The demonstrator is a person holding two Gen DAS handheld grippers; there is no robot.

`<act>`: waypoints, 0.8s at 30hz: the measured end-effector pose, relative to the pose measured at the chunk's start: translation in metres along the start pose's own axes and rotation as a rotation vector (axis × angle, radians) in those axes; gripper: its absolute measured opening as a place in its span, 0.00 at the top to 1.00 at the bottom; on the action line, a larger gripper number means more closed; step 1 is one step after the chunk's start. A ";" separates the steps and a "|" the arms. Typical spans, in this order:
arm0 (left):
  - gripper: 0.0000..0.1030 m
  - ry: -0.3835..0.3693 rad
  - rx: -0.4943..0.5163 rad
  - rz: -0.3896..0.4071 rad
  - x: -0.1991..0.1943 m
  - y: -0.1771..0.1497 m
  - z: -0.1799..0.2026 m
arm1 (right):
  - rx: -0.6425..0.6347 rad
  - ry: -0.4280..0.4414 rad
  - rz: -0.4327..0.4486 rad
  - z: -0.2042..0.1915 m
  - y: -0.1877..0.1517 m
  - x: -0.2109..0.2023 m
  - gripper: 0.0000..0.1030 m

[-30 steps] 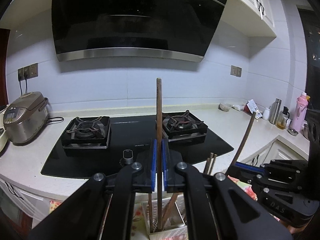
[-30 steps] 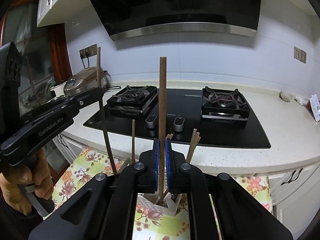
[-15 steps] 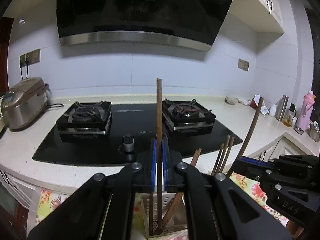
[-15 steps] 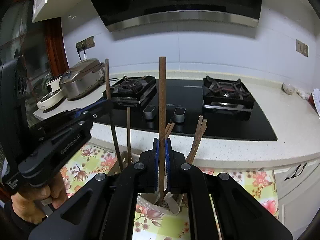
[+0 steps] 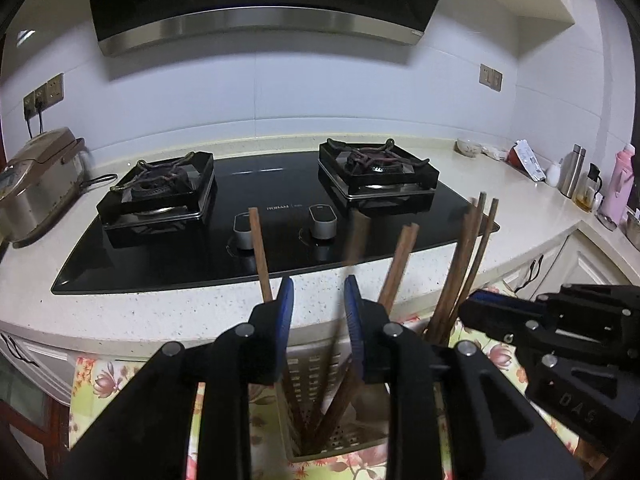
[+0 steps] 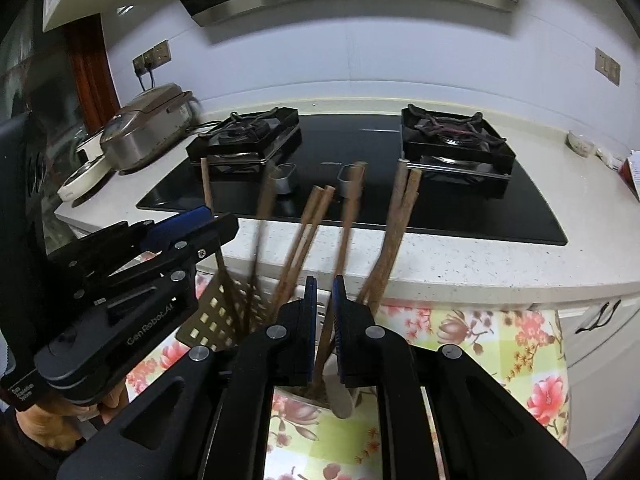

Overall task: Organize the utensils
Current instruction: 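Lower both chopsticks into the caddy and open both grippers, then pull both open grippers back from the caddy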

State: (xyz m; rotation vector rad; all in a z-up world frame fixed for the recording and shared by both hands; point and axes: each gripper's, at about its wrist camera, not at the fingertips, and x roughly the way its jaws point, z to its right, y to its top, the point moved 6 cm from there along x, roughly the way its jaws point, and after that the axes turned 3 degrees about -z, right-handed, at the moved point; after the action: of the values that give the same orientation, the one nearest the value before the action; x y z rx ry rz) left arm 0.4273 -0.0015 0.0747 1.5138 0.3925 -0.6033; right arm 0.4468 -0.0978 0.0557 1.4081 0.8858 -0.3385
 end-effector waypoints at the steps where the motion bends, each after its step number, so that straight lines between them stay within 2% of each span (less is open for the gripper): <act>1: 0.73 -0.001 -0.005 0.001 0.000 -0.001 -0.001 | -0.001 -0.013 0.006 0.002 0.000 -0.002 0.80; 2: 0.73 -0.001 -0.008 0.003 -0.002 0.000 -0.001 | -0.005 -0.022 0.014 0.003 -0.001 -0.005 0.68; 4: 0.73 -0.002 -0.012 0.013 -0.006 0.000 -0.002 | -0.013 -0.040 0.041 0.005 -0.001 -0.015 0.53; 7: 0.73 -0.006 -0.019 0.030 -0.019 -0.001 -0.004 | -0.019 -0.061 0.073 0.008 -0.003 -0.030 0.53; 12: 0.63 -0.011 -0.039 0.074 -0.052 -0.010 -0.006 | 0.002 -0.096 0.140 0.020 -0.017 -0.057 0.42; 16: 0.55 -0.030 -0.057 0.107 -0.080 -0.032 -0.004 | 0.034 -0.094 0.210 0.027 -0.044 -0.073 0.26; 19: 0.40 -0.045 -0.065 0.130 -0.098 -0.063 0.002 | 0.060 -0.071 0.260 0.032 -0.066 -0.077 0.19; 21: 0.28 -0.038 -0.073 0.144 -0.105 -0.083 0.004 | 0.064 -0.078 0.280 0.037 -0.082 -0.076 0.18; 24: 0.22 -0.033 -0.074 0.146 -0.107 -0.118 0.009 | 0.083 -0.065 0.288 0.042 -0.103 -0.067 0.18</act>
State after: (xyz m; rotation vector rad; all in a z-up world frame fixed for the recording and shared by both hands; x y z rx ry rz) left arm 0.2713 0.0081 0.0431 1.4456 0.2736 -0.4935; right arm 0.3470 -0.1754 0.0269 1.5693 0.6114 -0.2026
